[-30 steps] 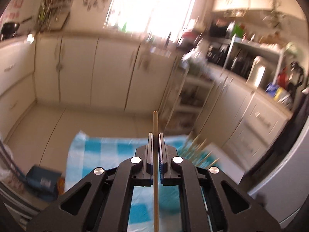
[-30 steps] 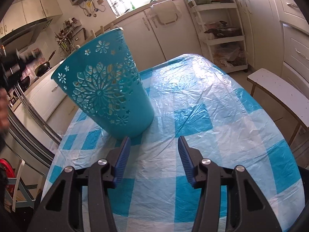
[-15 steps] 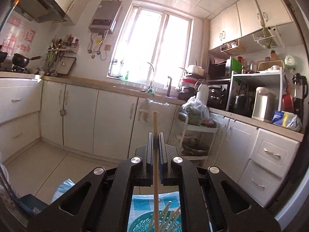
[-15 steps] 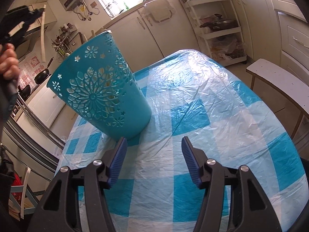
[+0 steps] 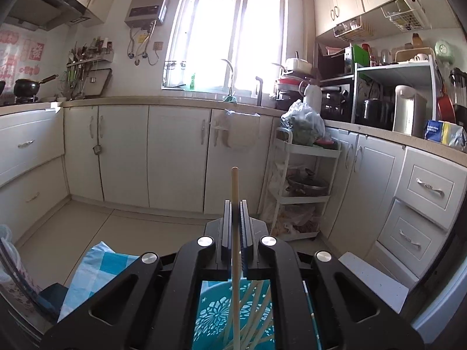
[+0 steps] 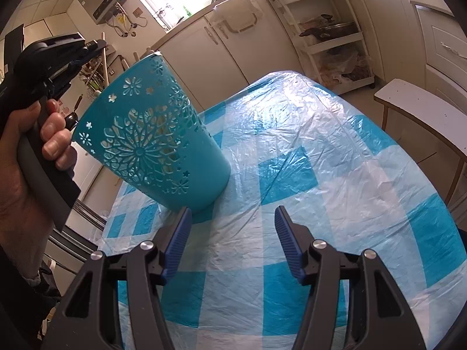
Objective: Organize utensils
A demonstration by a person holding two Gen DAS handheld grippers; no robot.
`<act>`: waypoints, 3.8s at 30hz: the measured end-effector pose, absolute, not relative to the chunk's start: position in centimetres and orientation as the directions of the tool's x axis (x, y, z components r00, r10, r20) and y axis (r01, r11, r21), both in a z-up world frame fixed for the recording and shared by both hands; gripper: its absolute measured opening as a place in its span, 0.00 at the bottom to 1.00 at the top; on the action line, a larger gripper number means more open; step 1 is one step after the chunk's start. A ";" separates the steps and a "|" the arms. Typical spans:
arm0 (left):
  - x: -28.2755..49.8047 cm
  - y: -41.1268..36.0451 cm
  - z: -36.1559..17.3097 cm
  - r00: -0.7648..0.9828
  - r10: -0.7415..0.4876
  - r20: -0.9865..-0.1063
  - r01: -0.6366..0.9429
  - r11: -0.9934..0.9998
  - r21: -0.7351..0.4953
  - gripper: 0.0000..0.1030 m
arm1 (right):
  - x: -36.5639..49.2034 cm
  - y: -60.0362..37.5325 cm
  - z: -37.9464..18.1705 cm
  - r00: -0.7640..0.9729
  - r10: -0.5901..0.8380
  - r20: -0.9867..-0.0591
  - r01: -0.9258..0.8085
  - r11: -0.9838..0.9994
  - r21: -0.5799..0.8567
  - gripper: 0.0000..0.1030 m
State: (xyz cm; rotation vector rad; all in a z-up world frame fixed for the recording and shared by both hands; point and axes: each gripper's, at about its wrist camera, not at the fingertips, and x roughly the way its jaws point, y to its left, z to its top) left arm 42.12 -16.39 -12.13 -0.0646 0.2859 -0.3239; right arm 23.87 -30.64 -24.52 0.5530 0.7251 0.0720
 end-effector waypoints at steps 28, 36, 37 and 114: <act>29.5 -8.4 -11.5 0.858 -0.097 -0.504 0.130 0.991 0.030 0.93 | 20.2 -28.6 -16.7 0.814 0.134 -0.565 0.093 0.930 0.354 0.78; 21.6 -3.1 -8.4 0.821 -0.103 -0.562 0.055 0.993 -0.102 0.93 | 14.3 -26.1 -6.0 0.868 0.178 -0.464 -0.018 0.944 0.328 0.93; 20.7 -2.7 -8.1 0.820 -0.103 -0.563 0.053 0.993 -0.105 0.93 | 13.5 -25.7 -5.2 0.868 0.178 -0.464 -0.023 0.947 0.322 0.93; 0.7 1.7 -2.5 0.873 -0.021 -0.487 -0.016 0.997 -0.072 0.93 | -4.2 -18.1 0.3 0.897 0.187 -0.400 -0.110 0.972 0.207 0.93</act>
